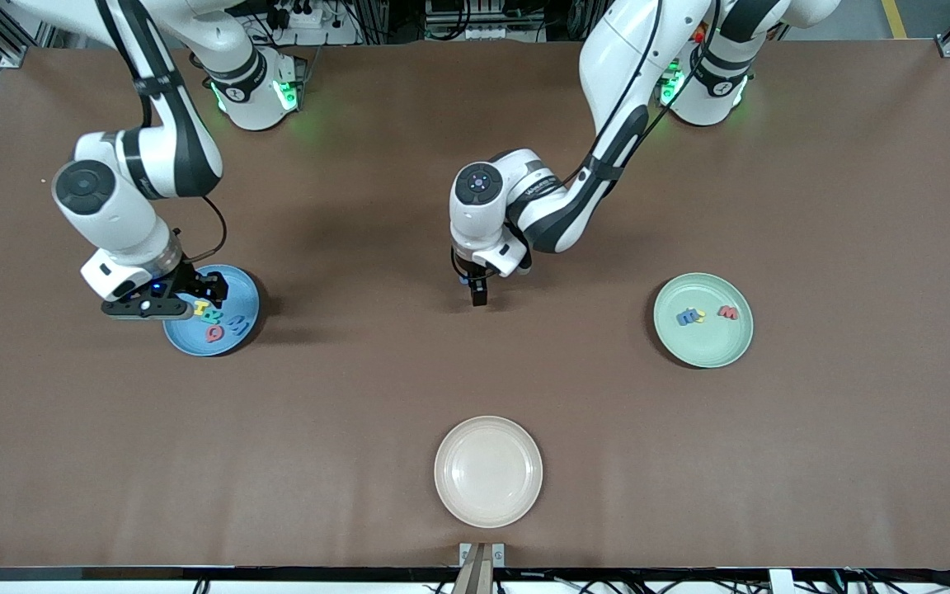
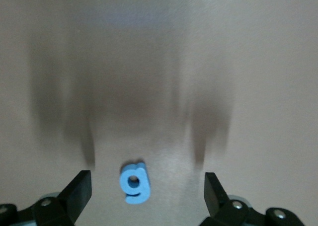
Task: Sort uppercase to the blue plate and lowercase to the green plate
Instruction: 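Grasp the blue g with the left gripper while the right gripper withdraws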
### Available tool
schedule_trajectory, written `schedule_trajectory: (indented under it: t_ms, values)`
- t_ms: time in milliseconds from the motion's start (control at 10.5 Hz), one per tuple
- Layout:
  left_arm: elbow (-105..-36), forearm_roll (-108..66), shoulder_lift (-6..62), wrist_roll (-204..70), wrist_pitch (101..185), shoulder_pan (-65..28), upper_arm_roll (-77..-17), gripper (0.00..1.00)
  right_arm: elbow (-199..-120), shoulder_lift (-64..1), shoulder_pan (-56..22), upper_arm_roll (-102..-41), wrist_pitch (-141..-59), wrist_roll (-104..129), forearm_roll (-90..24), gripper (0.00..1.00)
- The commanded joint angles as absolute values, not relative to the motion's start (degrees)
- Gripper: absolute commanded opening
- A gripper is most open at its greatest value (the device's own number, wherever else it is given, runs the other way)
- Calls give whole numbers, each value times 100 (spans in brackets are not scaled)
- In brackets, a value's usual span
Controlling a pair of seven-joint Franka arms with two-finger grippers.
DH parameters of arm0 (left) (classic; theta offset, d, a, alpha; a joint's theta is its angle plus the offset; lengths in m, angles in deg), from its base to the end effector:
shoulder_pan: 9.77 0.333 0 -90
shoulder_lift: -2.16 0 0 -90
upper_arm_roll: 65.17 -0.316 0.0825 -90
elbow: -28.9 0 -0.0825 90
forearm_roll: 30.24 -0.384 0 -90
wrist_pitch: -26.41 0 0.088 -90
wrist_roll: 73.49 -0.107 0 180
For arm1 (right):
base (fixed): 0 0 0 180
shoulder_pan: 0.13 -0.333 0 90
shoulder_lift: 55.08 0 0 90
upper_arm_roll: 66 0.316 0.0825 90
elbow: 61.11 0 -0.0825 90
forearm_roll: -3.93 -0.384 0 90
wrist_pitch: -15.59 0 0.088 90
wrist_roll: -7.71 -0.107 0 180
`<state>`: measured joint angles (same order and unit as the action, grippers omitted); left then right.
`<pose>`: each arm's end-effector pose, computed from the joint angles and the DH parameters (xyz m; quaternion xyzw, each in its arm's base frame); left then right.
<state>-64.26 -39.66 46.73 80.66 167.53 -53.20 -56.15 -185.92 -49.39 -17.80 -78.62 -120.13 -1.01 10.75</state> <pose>0.4343 -0.5429 0.1752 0.6599 0.7505 -0.0088 0.0349 0.5542 0.0487 0.3555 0.9974 0.0097 0.0524 0.0483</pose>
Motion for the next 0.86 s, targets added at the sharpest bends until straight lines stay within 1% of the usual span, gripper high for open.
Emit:
schedule_trajectory:
  t_ms: [0, 191, 287, 383, 478, 669, 765]
  values:
    - [-6339, -4132, 4813, 8216, 16861, -5433, -5691, 100, -17288, -4946, -1623, -7648, -10734, -56, 841, 79]
    - [-6339, -4132, 4813, 8216, 16861, -5424, -5690, 100, -16565, -4946, -1167, -7217, -10080, 6, 770, 79]
    - [-6339, -4132, 4813, 8216, 16861, -5424, -5699, 87, -16344, -4937, -973, -7085, -9886, 128, 762, 79]
    - [-6330, -4123, 4813, 8216, 16861, -5416, -5699, 16, -16159, -4937, -841, -6997, -9754, 216, 762, 79]
    - [-6330, -4132, 4813, 8190, 16853, -5433, -5699, 0, -15957, -4919, -735, -6935, -9596, 217, 762, 79]
    - [-6330, -4263, 4804, 8181, 16853, -5442, -5699, 0, -15483, -4893, -358, -6620, -9183, 418, 552, 79]
    - [-6330, -4272, 4787, 8181, 16844, -5442, -5699, 0, -15219, -4884, -313, -6609, -8929, 480, 516, 79]
